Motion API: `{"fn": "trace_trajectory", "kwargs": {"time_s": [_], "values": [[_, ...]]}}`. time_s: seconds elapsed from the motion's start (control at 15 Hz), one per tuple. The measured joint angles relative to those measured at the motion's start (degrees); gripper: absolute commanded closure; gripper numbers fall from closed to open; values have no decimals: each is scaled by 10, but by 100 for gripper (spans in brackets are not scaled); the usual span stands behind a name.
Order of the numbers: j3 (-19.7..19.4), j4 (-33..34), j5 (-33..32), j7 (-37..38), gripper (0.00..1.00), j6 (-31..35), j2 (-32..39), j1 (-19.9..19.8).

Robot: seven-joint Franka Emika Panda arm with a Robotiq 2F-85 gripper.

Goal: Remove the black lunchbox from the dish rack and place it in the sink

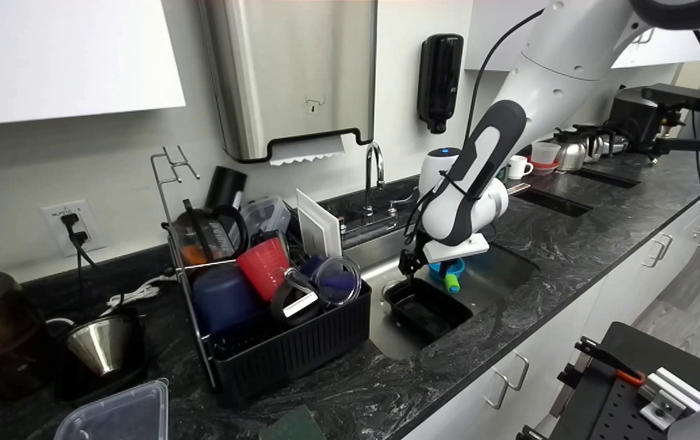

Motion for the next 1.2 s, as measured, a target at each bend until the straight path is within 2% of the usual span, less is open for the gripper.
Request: {"fn": "trace_trajectory", "kwargs": {"time_s": [0.33,0.8,1.2], "values": [[13,-7,0,-5,0,0,-26,18],[17,-56,-16,-8,0,-5,-149,73],[22,-84,-39,-7,0,-50,-241,76]]}}
